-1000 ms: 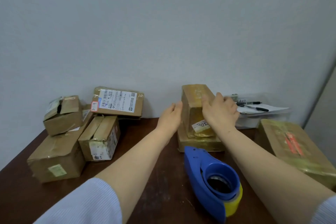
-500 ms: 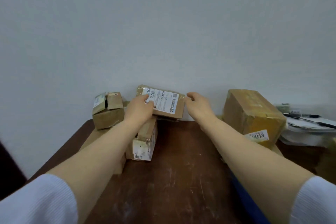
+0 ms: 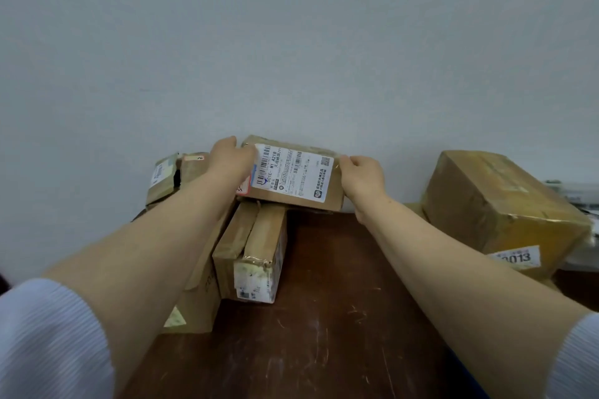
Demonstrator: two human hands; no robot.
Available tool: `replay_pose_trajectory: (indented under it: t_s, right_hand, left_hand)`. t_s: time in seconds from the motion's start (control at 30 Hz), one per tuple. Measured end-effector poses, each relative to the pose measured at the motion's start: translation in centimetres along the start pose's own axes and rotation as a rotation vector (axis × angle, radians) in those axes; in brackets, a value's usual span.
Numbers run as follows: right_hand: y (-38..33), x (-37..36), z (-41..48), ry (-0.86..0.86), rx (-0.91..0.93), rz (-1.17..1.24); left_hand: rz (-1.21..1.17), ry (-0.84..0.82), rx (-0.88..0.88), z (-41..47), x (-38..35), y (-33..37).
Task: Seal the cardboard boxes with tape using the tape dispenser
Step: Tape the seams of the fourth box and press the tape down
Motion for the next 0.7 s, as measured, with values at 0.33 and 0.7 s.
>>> replay_pose_trajectory:
  t_s: [0.33, 0.7]
  right_hand:
    - [-2.3, 6.6, -10.2, 0.149, 0.041, 0.286]
    - [-2.5, 13.2, -23.5, 0.193, 0.193, 0.24]
  left_hand:
    - [-0.382, 0.038, -0.101, -10.7, 4.4, 1.5]
    - [-0.516, 0.082, -0.171, -23.2, 8.2, -0.7]
Point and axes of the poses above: each hand's wrist, its own z-axis towards the middle knuckle, its own x-axis out of the back of the hand, y = z × x, the point moved 9 cm from there along z, towards the middle knuckle, and after that the axes turned 1 degree about -z, right-handed, at the moved point
